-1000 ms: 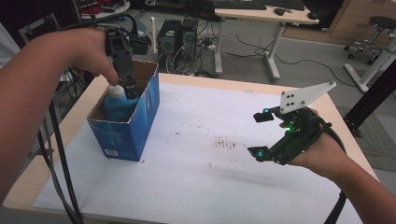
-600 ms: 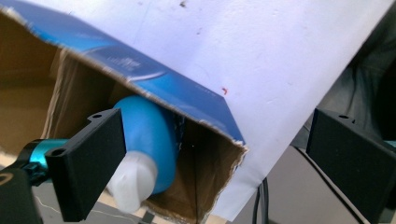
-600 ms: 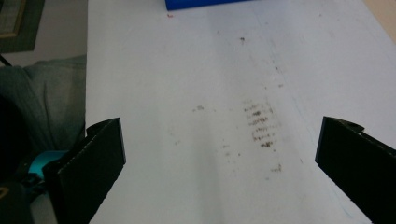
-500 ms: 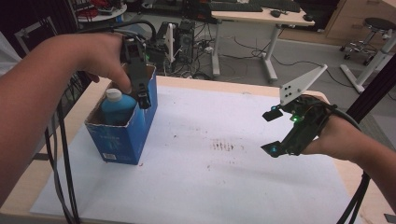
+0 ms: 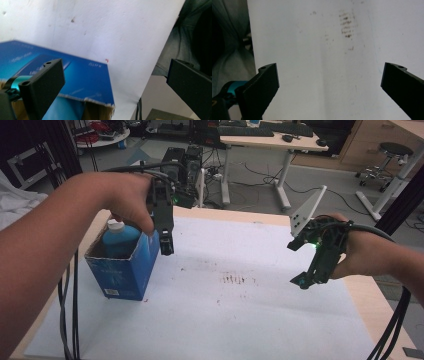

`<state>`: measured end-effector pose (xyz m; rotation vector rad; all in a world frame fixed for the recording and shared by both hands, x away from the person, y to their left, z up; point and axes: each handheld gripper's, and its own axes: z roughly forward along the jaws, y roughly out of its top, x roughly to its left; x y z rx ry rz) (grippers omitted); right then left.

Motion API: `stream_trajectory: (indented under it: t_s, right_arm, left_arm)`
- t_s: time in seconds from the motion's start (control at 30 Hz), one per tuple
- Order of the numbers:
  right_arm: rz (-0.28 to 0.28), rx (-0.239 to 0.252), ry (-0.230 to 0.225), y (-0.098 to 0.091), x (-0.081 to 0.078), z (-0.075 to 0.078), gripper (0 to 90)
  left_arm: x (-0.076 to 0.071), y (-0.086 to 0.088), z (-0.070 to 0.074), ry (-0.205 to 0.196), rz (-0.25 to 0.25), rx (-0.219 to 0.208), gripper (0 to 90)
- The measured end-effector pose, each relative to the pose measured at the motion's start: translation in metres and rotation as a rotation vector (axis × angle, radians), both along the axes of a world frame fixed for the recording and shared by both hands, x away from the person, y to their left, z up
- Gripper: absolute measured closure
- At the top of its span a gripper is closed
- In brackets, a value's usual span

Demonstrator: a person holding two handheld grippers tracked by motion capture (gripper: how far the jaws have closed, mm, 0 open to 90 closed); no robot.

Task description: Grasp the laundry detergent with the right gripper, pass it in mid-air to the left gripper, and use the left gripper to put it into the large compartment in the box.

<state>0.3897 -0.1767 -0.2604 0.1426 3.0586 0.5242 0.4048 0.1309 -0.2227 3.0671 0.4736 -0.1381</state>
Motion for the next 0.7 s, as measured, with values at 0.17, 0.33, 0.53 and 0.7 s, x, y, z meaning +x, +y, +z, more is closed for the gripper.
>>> stream_trajectory:
  t_s: [0.17,0.33,0.53,0.7]
  right_arm:
    - [0.012,-0.058,0.009,0.005,0.002,0.001,0.7]
    - [0.019,-0.06,0.0,0.007,0.003,0.003,0.6]
    - [0.01,-0.056,-0.008,0.004,0.004,0.007,0.7]
    - [0.015,-0.061,-0.007,0.004,0.006,0.006,0.7]
  left_arm:
    - [-0.003,-0.009,-0.01,-0.001,-0.038,-0.004,1.7]
    - [-0.003,-0.011,-0.018,-0.022,-0.06,-0.006,1.7]
    - [-0.001,-0.012,-0.017,-0.015,-0.056,-0.031,1.7]
    - [0.002,-0.014,-0.013,-0.015,-0.067,-0.039,1.7]
